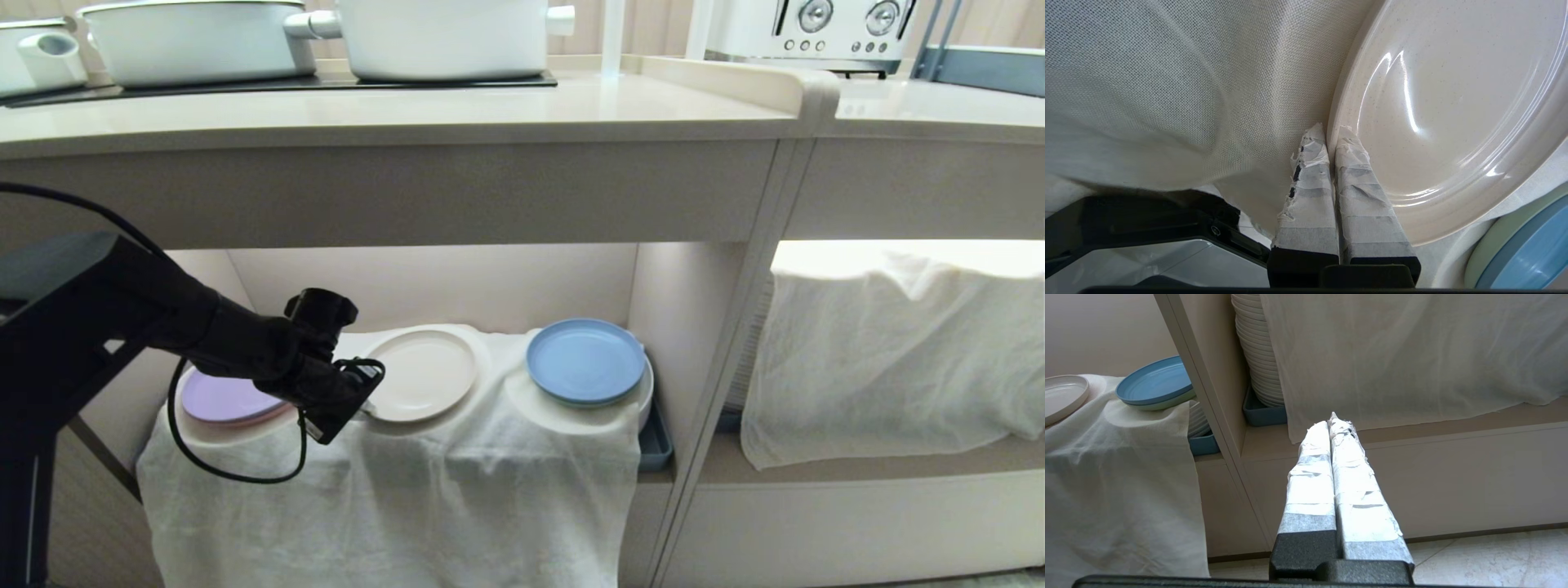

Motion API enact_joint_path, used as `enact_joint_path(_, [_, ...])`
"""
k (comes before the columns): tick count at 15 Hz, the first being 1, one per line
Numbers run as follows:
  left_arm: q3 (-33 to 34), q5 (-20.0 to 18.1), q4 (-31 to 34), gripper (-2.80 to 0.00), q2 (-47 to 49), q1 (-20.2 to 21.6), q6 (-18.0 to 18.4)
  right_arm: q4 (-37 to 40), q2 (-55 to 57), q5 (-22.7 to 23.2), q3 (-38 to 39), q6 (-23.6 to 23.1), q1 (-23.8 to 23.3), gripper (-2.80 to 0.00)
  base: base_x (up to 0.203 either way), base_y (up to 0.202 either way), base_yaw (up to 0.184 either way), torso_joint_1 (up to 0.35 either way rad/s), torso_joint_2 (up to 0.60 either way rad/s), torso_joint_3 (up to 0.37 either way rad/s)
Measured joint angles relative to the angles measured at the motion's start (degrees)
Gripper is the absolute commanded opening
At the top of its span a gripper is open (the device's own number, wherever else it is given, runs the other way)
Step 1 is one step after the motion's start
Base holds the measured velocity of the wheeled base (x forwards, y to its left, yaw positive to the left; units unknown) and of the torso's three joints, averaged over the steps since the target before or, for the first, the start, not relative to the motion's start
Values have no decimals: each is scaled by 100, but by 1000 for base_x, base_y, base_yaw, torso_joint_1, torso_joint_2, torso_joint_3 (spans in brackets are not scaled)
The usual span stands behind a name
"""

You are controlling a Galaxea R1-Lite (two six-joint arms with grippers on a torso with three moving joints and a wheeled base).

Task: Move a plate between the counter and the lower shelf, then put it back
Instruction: Put the plate in the cupboard

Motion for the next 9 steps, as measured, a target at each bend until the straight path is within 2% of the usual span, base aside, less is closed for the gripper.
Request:
enact_joint_path(8, [-4, 3, 2, -280, 7, -1, -8, -2, 0, 1, 0, -3, 0, -280, 0, 0, 0, 0, 0, 0])
enact_joint_path(9, [-6, 3, 0, 0, 7, 0, -12, -2, 0, 1, 0, -2, 0, -280, 0, 0, 0, 0, 0, 0])
